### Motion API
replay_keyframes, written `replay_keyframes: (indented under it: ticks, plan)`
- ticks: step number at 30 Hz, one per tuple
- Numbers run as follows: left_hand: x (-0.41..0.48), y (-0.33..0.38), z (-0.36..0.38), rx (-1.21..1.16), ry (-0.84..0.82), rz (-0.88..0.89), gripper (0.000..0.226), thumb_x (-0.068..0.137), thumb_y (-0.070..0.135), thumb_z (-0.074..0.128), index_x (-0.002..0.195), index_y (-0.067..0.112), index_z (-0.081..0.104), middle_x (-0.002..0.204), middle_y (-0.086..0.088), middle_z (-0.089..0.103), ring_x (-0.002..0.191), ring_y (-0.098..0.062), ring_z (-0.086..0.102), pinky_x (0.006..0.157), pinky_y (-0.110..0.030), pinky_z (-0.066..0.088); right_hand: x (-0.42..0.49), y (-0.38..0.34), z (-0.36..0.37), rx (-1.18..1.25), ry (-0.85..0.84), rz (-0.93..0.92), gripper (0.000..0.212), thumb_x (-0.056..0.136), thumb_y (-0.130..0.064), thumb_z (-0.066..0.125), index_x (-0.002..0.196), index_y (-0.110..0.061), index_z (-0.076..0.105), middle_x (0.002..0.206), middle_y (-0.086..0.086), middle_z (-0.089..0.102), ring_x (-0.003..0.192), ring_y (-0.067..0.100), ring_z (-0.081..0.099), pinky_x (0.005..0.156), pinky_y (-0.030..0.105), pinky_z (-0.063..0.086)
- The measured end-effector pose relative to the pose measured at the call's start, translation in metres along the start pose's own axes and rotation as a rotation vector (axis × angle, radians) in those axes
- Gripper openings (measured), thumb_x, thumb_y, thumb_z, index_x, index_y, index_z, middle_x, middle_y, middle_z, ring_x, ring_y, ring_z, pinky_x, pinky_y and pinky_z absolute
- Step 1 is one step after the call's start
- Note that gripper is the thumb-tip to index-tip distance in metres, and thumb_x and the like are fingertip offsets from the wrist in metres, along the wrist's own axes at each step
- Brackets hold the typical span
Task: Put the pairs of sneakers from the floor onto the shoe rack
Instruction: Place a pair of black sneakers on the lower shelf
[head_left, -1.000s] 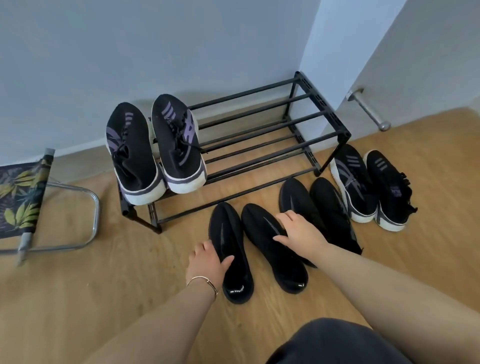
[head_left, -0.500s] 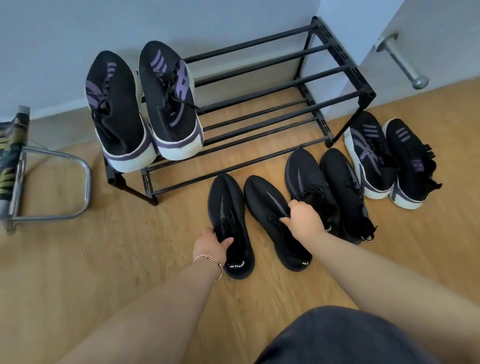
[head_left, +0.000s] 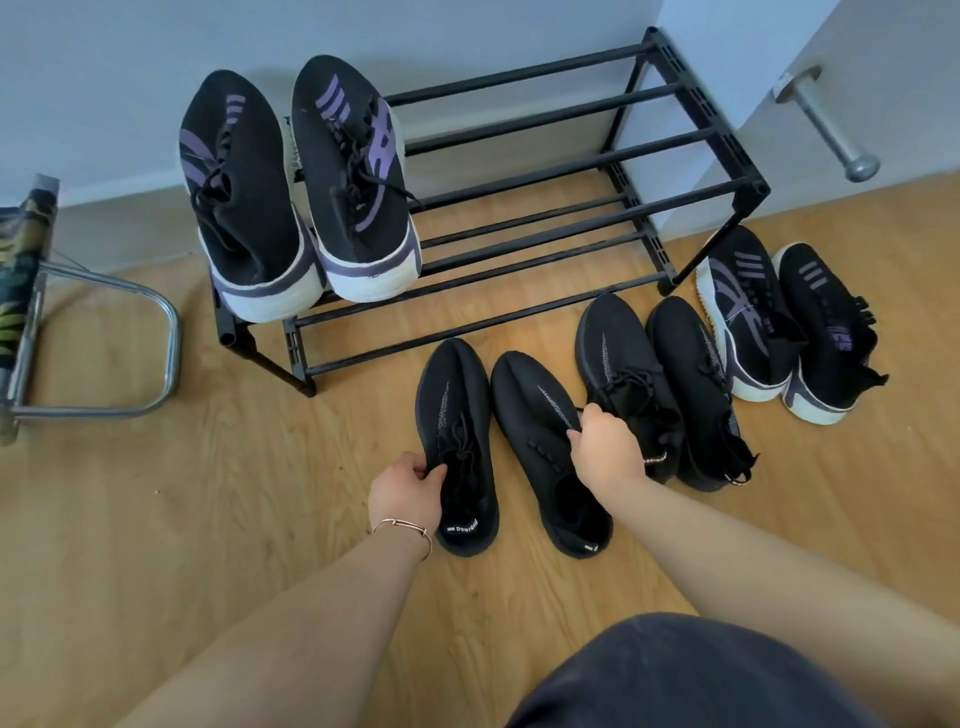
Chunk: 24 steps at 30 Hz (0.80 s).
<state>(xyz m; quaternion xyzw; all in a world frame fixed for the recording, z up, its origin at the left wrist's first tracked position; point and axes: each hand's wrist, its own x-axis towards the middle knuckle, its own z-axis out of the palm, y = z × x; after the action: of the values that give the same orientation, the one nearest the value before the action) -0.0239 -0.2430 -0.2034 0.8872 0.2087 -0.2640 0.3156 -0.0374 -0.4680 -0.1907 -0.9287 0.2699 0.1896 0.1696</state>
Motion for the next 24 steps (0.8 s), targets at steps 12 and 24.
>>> replay_keyframes:
  ticks: [12, 24]
  plan:
    - [-0.001, -0.01, -0.049, -0.059, -0.001, 0.041, 0.017, 0.087, 0.037, 0.066, 0.09, 0.02, 0.07, 0.082, 0.008, 0.071, 0.076, -0.012, 0.066, 0.062, -0.026, 0.052, -0.01, -0.015, -0.023, 0.216, -0.007, 0.062, 0.025, 0.095, -0.024, 0.06, 0.077, -0.011, 0.049, 0.072, 0.0, 0.055, 0.067, 0.019, 0.055, 0.063, 0.031, 0.045]
    - [0.046, 0.039, -0.101, -0.176, 0.202, 0.039, 0.023, 0.09, 0.036, 0.062, 0.101, 0.019, 0.072, 0.091, 0.002, 0.073, 0.083, -0.02, 0.065, 0.071, -0.029, 0.052, 0.045, -0.112, -0.057, 0.378, 0.041, -0.021, 0.021, 0.095, -0.03, 0.061, 0.087, -0.011, 0.065, 0.078, 0.002, 0.061, 0.074, 0.021, 0.058, 0.06, 0.025, 0.039]
